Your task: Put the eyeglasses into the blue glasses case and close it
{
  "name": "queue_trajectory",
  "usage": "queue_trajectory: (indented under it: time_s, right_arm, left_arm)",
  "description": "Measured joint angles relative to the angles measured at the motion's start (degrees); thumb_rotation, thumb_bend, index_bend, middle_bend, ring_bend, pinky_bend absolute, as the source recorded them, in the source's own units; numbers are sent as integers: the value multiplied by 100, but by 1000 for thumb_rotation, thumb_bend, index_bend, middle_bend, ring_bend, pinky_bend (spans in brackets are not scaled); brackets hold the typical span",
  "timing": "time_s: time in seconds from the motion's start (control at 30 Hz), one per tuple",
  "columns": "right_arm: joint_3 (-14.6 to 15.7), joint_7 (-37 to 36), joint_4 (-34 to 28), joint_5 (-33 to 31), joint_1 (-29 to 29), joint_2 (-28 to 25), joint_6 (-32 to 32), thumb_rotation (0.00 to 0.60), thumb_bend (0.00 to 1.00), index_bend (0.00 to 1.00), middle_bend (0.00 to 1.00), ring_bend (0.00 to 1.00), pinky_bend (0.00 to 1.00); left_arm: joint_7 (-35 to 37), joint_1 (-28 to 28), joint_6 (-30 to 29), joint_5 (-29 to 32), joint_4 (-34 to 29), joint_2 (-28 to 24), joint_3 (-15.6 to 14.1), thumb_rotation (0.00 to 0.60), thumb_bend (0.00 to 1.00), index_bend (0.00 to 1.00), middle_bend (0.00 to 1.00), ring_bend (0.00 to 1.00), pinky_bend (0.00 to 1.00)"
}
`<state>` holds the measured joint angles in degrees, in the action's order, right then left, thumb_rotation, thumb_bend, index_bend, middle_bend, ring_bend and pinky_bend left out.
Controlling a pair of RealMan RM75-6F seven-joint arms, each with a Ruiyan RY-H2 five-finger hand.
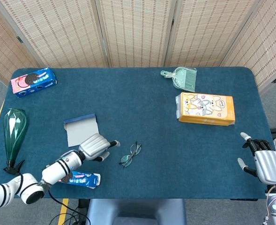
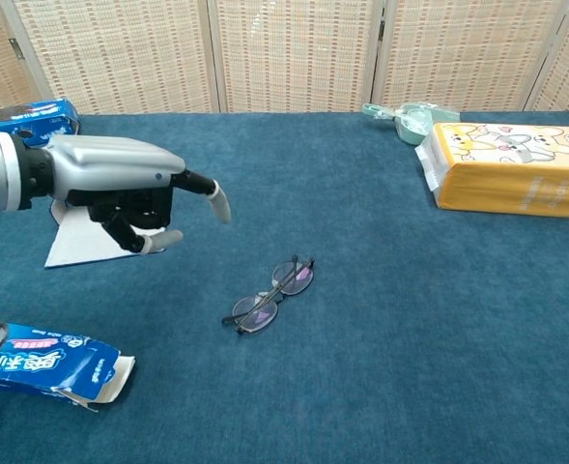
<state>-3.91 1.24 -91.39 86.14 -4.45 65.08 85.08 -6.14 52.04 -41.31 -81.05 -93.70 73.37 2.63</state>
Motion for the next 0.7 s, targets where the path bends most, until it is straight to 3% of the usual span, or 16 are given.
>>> queue_trajectory:
  time_s: [0.33, 0.7]
  right_arm:
    - [2, -23, 25, -9, -4, 33, -11, 600, 298, 119, 413, 307, 222]
    - [15, -131, 93, -7, 71, 16, 90, 600, 298, 119, 413, 309, 222]
  left_arm:
    - [-407, 518, 702, 197, -112, 381, 18, 600, 587, 202, 1000, 984, 1000]
    - [-1204, 861, 891, 1187, 266, 982, 78, 600, 587, 181, 1000, 989, 1000]
